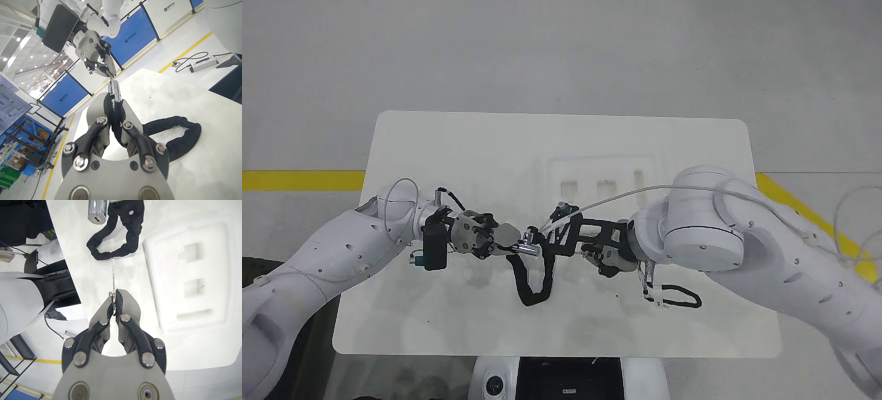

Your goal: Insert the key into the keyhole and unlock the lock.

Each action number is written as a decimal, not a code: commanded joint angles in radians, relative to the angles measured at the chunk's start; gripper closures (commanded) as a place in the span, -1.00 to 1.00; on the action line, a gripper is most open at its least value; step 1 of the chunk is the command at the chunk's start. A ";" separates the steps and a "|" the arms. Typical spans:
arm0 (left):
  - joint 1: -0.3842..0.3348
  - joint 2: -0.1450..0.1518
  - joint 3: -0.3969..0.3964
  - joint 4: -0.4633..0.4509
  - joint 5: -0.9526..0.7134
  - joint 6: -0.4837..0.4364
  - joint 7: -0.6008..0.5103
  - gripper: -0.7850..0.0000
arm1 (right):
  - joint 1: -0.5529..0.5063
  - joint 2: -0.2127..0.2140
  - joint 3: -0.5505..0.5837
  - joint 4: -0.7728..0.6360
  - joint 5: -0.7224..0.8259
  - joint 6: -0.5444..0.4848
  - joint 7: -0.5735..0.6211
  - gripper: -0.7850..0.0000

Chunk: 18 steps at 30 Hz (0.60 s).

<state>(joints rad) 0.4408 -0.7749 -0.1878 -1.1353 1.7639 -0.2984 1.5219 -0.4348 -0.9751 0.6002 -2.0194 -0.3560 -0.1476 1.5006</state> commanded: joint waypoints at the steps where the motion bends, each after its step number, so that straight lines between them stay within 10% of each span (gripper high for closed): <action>1: 0.000 0.000 0.000 0.000 0.000 0.000 0.000 1.00 | 0.000 0.000 0.000 0.000 0.000 0.000 0.000 1.00; 18: 0.020 0.007 -0.031 -0.011 0.035 0.014 0.014 1.00 | -0.070 0.025 0.059 0.007 0.018 -0.040 -0.015 1.00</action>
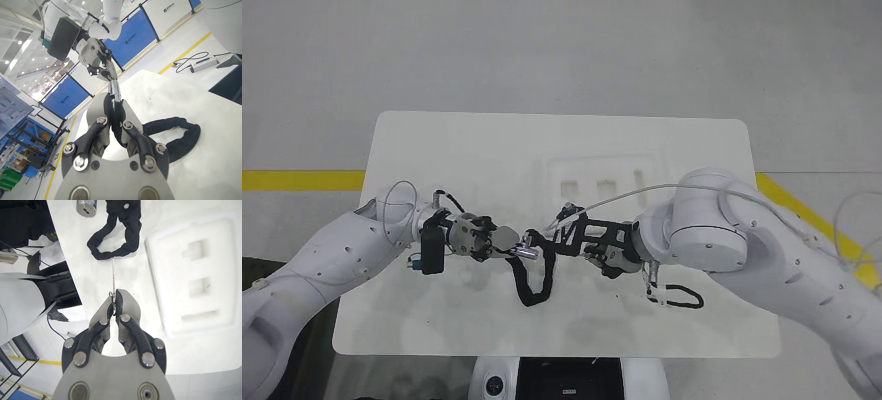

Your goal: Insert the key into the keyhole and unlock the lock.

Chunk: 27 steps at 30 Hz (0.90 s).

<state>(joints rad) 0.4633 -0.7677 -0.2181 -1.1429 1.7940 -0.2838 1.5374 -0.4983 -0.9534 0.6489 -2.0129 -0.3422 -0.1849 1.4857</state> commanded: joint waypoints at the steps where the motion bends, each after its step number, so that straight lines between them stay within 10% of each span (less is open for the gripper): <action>1: -0.006 0.000 -0.003 -0.003 0.007 0.000 -0.001 1.00 | -0.016 0.008 0.023 -0.002 0.012 -0.009 -0.004 1.00; 27: -0.072 -0.043 0.025 0.007 -0.037 0.000 -0.001 1.00 | -0.165 0.060 0.161 -0.037 0.002 -0.106 -0.124 1.00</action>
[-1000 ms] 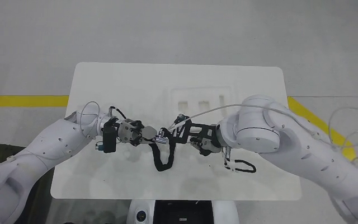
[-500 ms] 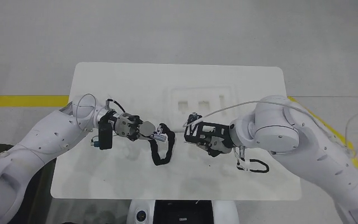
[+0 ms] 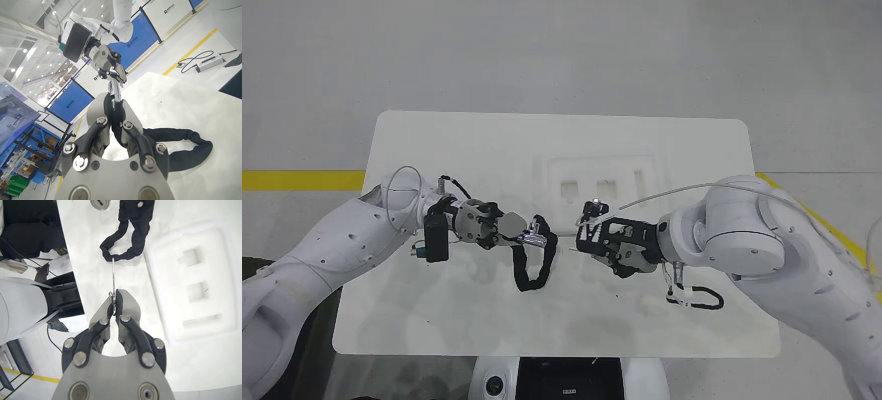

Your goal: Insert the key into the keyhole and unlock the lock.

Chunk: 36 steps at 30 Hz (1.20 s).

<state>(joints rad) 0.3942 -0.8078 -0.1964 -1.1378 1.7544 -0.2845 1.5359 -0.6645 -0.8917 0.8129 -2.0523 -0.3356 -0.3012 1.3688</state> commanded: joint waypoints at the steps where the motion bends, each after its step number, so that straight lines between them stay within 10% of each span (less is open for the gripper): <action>1: -0.005 -0.006 0.008 0.004 0.003 0.000 0.000 1.00 | 0.003 -0.004 -0.010 0.004 -0.010 0.019 -0.015 1.00; 36: -0.025 -0.080 0.026 0.081 0.039 0.000 0.000 1.00 | 0.126 -0.093 -0.162 0.038 -0.039 0.061 -0.067 1.00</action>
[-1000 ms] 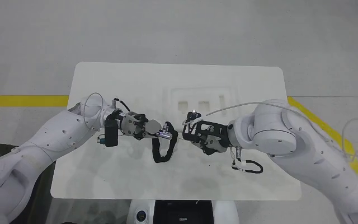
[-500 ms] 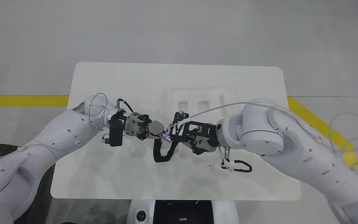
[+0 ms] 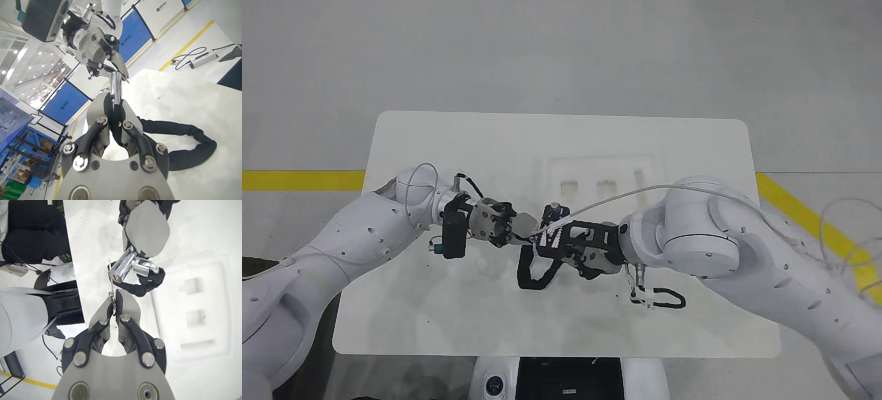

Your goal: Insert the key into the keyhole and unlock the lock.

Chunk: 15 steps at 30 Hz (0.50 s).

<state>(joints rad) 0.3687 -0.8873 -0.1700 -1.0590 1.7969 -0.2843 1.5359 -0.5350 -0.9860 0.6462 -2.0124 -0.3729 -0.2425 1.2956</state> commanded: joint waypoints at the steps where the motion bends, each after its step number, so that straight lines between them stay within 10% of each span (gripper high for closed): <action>1: 0.001 -0.001 0.000 0.004 -0.006 0.000 0.000 1.00 | -0.008 0.004 0.008 -0.006 -0.002 0.003 0.020 1.00; 15: 0.015 0.016 0.000 0.012 -0.019 0.000 0.000 1.00 | -0.036 0.034 0.085 -0.115 -0.073 0.070 0.159 1.00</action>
<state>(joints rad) 0.3827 -0.8716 -0.1700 -1.0473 1.7757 -0.2842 1.5359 -0.5746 -0.9516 0.7322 -2.1209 -0.4371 -0.1783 1.4458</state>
